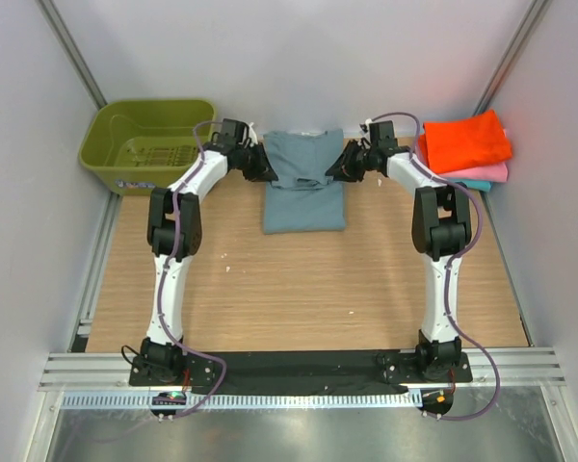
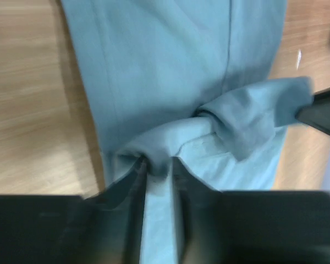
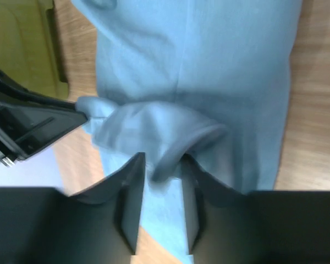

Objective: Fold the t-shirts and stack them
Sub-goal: Fold the tshirt

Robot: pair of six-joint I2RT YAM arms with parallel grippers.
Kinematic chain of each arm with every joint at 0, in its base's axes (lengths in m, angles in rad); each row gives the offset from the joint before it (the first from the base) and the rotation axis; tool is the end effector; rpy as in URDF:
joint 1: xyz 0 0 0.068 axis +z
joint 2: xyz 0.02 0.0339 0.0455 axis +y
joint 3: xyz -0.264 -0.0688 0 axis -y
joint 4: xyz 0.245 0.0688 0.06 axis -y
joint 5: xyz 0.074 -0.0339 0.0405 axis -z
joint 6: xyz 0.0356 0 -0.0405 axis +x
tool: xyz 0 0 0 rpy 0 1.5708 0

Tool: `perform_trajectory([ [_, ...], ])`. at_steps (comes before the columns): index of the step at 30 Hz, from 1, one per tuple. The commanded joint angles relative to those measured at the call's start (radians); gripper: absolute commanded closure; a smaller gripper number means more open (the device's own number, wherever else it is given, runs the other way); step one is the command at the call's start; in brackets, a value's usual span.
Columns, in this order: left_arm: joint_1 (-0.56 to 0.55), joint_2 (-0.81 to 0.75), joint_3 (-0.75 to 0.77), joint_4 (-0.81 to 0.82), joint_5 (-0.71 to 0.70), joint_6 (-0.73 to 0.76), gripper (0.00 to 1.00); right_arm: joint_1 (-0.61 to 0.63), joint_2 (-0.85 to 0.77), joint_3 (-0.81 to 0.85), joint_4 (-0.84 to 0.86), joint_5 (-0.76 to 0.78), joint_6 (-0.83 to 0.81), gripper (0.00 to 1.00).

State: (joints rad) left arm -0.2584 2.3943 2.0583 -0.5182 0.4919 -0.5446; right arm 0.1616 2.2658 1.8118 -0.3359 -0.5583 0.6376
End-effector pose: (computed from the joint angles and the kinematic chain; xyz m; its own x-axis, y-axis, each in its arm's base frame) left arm 0.5119 -0.1527 0.1893 -0.8956 -0.2356 -0.3773 0.0715 0.7609 -0.6449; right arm 0.4992 0.1005 0.1887 -0.8636 0.3708 -0.3416 0.0119 0.6925 0.7214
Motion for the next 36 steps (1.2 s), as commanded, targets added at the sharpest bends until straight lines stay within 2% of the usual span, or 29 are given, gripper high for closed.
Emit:
perform_trajectory([
  [1,0.005,0.006,0.083,0.037,-0.093,0.057,0.7,-0.005,0.0,0.053,0.046,0.057,-0.061,0.58],
  [3,0.007,-0.007,0.106,0.02,-0.146,0.083,0.57,-0.008,-0.014,0.069,0.028,0.08,-0.108,0.4],
  [4,0.007,-0.038,0.111,-0.006,-0.16,0.09,0.45,-0.014,-0.04,0.079,0.021,0.086,-0.122,0.29],
  [6,0.007,-0.078,0.103,-0.048,-0.165,0.103,0.34,-0.026,-0.072,0.081,-0.017,0.086,-0.16,0.23],
  [7,0.007,-0.104,0.092,-0.063,-0.158,0.119,0.32,-0.034,-0.107,0.072,-0.031,0.08,-0.162,0.23],
  [9,0.016,-0.182,0.031,-0.098,-0.122,0.129,0.31,-0.066,-0.149,0.029,-0.057,0.051,-0.142,0.23],
  [11,0.025,-0.263,-0.053,-0.137,-0.072,0.098,0.3,-0.083,-0.216,-0.083,-0.071,0.005,-0.101,0.23],
  [12,0.04,-0.286,-0.157,-0.143,-0.046,0.081,0.3,-0.094,-0.236,-0.124,-0.089,-0.015,-0.09,0.23],
  [14,0.063,-0.346,-0.26,-0.154,0.054,0.023,0.3,-0.096,-0.293,-0.259,-0.103,-0.078,-0.078,0.24],
  [15,0.068,-0.362,-0.373,-0.154,0.08,0.008,0.3,-0.096,-0.311,-0.346,-0.101,-0.1,-0.072,0.24],
  [18,0.073,-0.402,-0.547,-0.148,0.151,-0.024,0.3,-0.091,-0.36,-0.506,-0.06,-0.157,-0.03,0.24],
  [22,0.073,-0.408,-0.674,-0.079,0.188,-0.093,0.29,-0.085,-0.388,-0.612,-0.015,-0.161,-0.016,0.24],
  [26,0.07,-0.363,-0.666,-0.022,0.232,-0.141,0.28,-0.079,-0.381,-0.644,0.024,-0.177,0.019,0.25],
  [36,0.019,-0.262,-0.586,0.0,0.194,-0.153,0.29,-0.054,-0.312,-0.611,0.066,-0.172,0.043,0.25],
])
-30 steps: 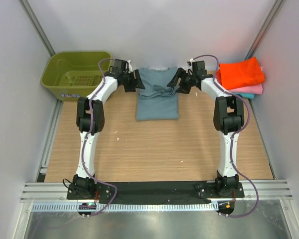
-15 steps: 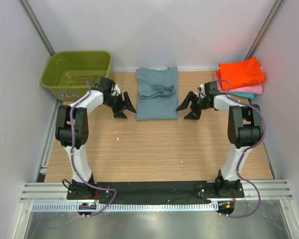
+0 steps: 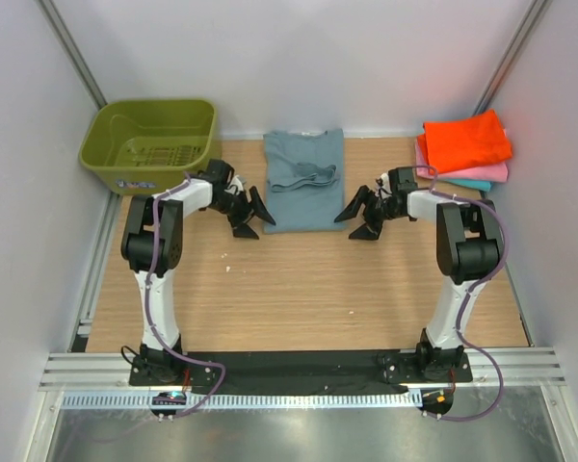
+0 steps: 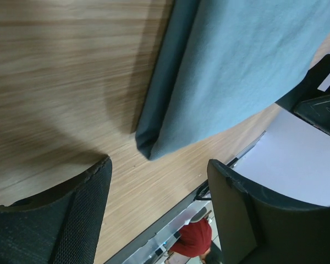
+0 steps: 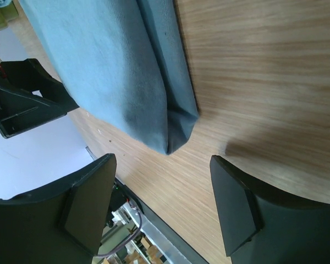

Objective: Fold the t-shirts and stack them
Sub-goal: Fold the tshirt

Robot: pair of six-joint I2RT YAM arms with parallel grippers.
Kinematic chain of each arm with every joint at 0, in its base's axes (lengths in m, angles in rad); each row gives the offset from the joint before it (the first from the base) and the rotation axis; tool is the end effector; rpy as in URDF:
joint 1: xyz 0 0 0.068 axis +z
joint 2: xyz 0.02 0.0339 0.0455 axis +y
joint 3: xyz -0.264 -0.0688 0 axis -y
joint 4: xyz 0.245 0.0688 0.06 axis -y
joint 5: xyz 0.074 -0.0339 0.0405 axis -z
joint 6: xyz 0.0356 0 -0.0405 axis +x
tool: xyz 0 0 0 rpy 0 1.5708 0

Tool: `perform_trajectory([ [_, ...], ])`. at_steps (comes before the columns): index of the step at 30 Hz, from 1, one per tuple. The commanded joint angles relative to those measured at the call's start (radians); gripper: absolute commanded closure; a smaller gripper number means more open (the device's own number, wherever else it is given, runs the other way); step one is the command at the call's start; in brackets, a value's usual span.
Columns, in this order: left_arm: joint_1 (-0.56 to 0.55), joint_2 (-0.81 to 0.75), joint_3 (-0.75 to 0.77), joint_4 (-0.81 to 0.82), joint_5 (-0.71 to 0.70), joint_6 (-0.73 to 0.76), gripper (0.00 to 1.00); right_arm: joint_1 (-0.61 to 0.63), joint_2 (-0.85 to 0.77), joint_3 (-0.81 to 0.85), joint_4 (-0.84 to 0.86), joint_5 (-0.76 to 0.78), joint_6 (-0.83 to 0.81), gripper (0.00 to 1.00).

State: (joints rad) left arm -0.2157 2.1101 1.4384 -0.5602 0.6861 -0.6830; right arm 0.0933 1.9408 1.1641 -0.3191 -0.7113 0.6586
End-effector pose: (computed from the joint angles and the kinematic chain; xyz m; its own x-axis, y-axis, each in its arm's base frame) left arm 0.4039 -0.1116 0.1388 -0.9490 -0.2920 0.1192 -0.2934 0.6787 -0.6733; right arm 0.3746 0.0584 0.1409 -0.9254 0.3790 -0.0064 0.2510 0.6252 0.7390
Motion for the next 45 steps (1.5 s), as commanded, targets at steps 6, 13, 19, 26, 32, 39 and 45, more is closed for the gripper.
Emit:
perform_trajectory([
  [6,-0.048,0.054,0.056,0.056,-0.019,-0.02,0.37,0.025,0.055,0.045,0.083,-0.017,0.045,0.26],
  [13,-0.051,0.054,0.045,0.063,-0.04,-0.016,0.53,0.034,0.098,0.062,0.126,-0.025,0.065,0.36],
  [19,-0.056,0.051,0.051,0.08,-0.056,-0.018,0.75,0.034,0.084,0.051,0.123,-0.027,0.065,0.69],
  [26,-0.068,-0.039,0.063,0.079,-0.03,0.005,1.0,0.014,-0.052,0.002,0.089,-0.025,0.038,0.87],
  [32,-0.1,-0.232,0.018,0.056,0.032,0.022,1.0,0.016,-0.247,-0.035,0.005,-0.043,0.05,0.89],
  [39,-0.168,-0.423,-0.027,-0.018,0.021,0.083,1.0,0.016,-0.4,-0.075,-0.098,-0.056,0.032,0.89],
  [45,-0.205,-0.513,-0.065,-0.04,-0.013,0.129,1.0,0.017,-0.5,-0.124,-0.146,-0.05,0.003,0.89],
])
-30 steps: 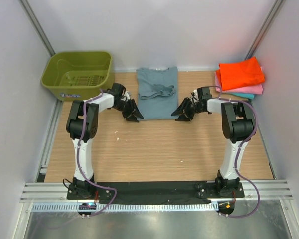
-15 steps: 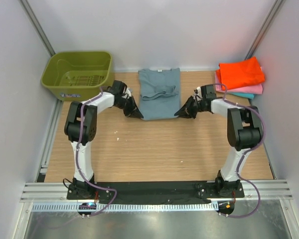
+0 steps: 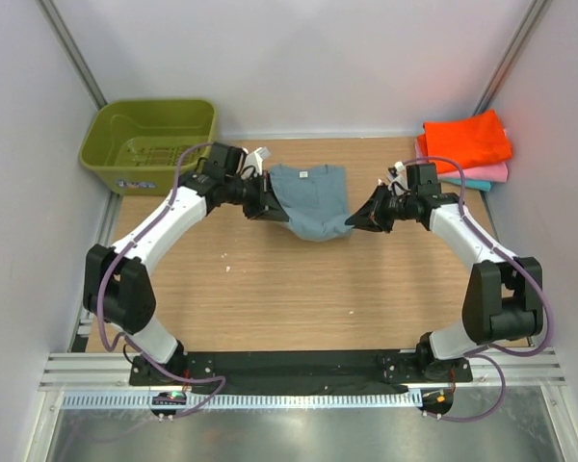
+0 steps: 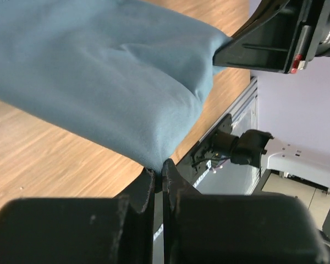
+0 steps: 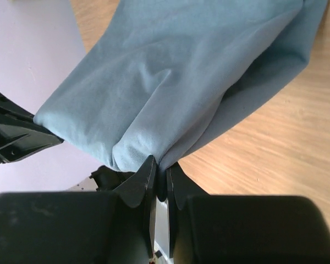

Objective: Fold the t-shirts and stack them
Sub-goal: Fold the tshirt

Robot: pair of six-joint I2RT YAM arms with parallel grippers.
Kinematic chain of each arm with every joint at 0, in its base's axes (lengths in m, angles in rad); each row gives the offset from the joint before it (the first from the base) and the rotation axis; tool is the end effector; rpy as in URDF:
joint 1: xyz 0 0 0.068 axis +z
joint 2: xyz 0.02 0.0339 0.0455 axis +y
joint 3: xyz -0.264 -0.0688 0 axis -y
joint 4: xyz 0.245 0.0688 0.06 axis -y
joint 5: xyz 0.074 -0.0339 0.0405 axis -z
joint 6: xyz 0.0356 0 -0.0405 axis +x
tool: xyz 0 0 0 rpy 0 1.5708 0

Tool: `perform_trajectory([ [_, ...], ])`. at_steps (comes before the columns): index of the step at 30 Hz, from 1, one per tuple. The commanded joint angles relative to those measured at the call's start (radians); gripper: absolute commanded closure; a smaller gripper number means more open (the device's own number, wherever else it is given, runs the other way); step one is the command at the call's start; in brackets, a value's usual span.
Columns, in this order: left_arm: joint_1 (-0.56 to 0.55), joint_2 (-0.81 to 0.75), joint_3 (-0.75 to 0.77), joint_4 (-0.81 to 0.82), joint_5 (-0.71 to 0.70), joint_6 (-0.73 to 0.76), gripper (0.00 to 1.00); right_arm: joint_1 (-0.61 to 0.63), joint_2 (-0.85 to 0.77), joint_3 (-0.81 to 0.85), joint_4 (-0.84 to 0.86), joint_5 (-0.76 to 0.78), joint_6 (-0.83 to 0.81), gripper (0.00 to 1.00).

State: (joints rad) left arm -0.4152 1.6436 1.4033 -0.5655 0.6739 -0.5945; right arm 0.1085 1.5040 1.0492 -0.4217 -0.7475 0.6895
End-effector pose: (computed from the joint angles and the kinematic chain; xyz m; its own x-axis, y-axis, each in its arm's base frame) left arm 0.3222 -0.1663 0.3033 -0.9449 -0.0618 -0.3216 0.2190 0.6109 -0.7608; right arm 0.3084 0.0579 0.2463 -0.9151 0.3696 -0.1613 0.0911 0.5791 0.8101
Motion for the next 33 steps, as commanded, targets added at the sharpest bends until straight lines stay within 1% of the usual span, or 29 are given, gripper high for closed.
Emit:
perform_trajectory([
  [1,-0.005,-0.053,-0.041,-0.037,-0.008,0.042,1.0,0.002,-0.073,-0.009,-0.048,-0.012,-0.03,0.89],
  [4,-0.004,-0.068,-0.072,-0.045,-0.025,0.051,1.0,0.002,-0.085,-0.011,-0.049,-0.006,-0.038,0.89],
  [8,0.012,-0.074,-0.096,-0.059,-0.039,0.055,1.0,0.002,-0.064,0.024,-0.019,-0.001,-0.033,0.89],
  [11,0.044,-0.058,-0.099,-0.051,-0.048,0.042,1.0,0.002,0.001,0.067,0.024,-0.003,-0.019,0.89],
  [14,0.085,-0.027,-0.057,-0.016,-0.045,0.036,1.0,0.002,0.062,0.138,0.057,-0.001,-0.016,0.89],
  [16,0.111,0.021,0.011,0.004,-0.043,0.035,1.0,0.002,0.136,0.187,0.076,-0.003,-0.008,0.89],
  [18,0.131,0.088,0.064,0.013,-0.043,0.038,1.0,0.002,0.226,0.283,0.093,-0.004,-0.008,0.89],
  [19,0.138,0.116,0.126,0.03,-0.043,0.039,1.0,0.003,0.264,0.358,0.115,-0.001,-0.007,0.89],
  [20,0.142,0.152,0.158,0.038,-0.056,0.041,1.0,0.002,0.298,0.395,0.129,0.002,-0.002,0.89],
  [21,0.148,0.189,0.204,0.042,-0.062,0.054,1.0,0.002,0.333,0.432,0.186,0.005,0.016,0.89],
  [22,0.151,0.276,0.251,0.059,-0.072,0.062,1.0,0.002,0.422,0.472,0.217,0.013,0.027,0.89],
  [23,0.151,0.321,0.363,0.065,-0.092,0.074,1.0,0.005,0.465,0.559,0.244,0.02,0.039,0.88],
  [24,0.147,0.37,0.429,0.052,-0.158,0.128,0.96,0.005,0.517,0.607,0.289,0.022,0.035,0.73],
  [25,0.142,0.453,0.492,0.035,-0.216,0.156,0.76,0.007,0.589,0.656,0.29,0.04,0.0,0.65],
  [26,0.135,0.475,0.558,0.021,-0.273,0.189,0.59,0.01,0.619,0.751,0.27,0.063,-0.028,0.54],
  [27,0.119,0.487,0.636,0.001,-0.393,0.212,0.44,0.01,0.634,0.784,0.258,0.074,-0.042,0.29],
  [28,0.115,0.489,0.661,-0.004,-0.437,0.234,0.27,0.008,0.639,0.805,0.256,0.068,-0.054,0.22],
  [29,0.109,0.472,0.675,-0.007,-0.462,0.242,0.24,0.008,0.625,0.816,0.255,0.05,-0.062,0.17],
  [31,0.104,0.441,0.674,-0.025,-0.481,0.26,0.22,0.002,0.587,0.781,0.233,0.037,-0.096,0.09],
  [32,0.102,0.392,0.662,-0.033,-0.482,0.262,0.22,0.0,0.544,0.763,0.219,0.031,-0.105,0.09],
  [33,0.102,0.369,0.614,-0.042,-0.482,0.266,0.22,-0.01,0.515,0.738,0.203,0.031,-0.11,0.08],
])
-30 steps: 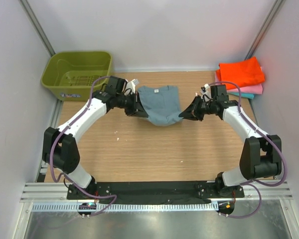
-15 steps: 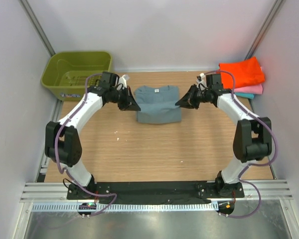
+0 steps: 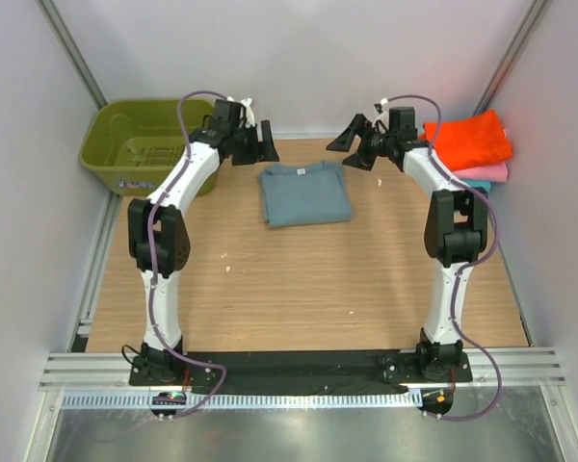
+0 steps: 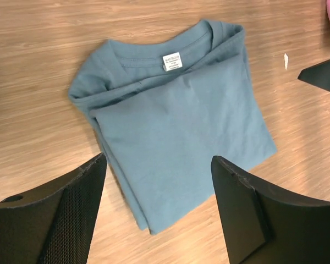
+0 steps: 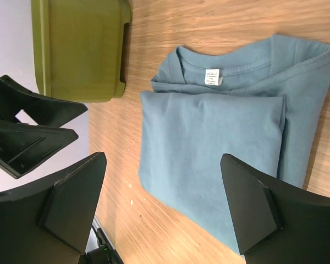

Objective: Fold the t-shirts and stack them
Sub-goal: Fold the tshirt, then neatly place the folded tshirt to the corner

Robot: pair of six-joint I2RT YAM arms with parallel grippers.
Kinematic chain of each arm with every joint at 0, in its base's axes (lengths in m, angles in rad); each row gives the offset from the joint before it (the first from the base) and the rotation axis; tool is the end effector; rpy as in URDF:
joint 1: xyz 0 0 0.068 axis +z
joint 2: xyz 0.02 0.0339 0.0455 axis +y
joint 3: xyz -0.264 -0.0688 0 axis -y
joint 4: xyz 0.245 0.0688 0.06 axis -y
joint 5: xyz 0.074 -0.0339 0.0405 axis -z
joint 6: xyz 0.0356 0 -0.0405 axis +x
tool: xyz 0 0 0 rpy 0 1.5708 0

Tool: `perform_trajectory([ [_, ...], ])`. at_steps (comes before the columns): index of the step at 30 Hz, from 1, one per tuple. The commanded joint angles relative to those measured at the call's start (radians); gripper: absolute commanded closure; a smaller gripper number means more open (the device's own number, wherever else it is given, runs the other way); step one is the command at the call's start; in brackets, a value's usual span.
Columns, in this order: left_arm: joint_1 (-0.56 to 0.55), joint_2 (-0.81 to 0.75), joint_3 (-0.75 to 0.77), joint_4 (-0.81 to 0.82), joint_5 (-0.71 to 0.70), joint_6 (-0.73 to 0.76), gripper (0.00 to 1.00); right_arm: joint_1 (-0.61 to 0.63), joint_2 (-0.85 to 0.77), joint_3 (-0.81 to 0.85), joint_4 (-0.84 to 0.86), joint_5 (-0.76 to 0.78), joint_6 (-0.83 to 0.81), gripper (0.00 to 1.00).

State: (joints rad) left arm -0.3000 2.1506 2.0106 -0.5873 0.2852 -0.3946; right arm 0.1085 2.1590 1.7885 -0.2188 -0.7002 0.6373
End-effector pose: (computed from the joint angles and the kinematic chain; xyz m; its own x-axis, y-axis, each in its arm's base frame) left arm 0.4713 -0.1563 0.2877 -0.7726 -0.1472 -0.6177 0.2030 0.8645 -0.4598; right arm 0.4953 0.0770 0.2441 -0.8102 0.3695 -0.4550 -0.1658 0.6002 0.7825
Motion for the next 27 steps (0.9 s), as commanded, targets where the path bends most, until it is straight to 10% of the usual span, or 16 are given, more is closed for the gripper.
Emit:
perform_trajectory([
  [1,-0.014,-0.168,-0.021,-0.023,-0.081,0.069,0.23,-0.018,-0.166,-0.061,-0.004,-0.016,-0.063,0.08],
  [10,-0.013,-0.233,-0.176,-0.083,0.15,0.112,0.28,-0.05,-0.229,-0.253,-0.109,-0.044,-0.241,0.08],
  [27,0.001,0.031,-0.207,0.037,0.502,-0.044,0.32,-0.076,0.139,0.023,-0.122,-0.058,-0.337,0.09],
])
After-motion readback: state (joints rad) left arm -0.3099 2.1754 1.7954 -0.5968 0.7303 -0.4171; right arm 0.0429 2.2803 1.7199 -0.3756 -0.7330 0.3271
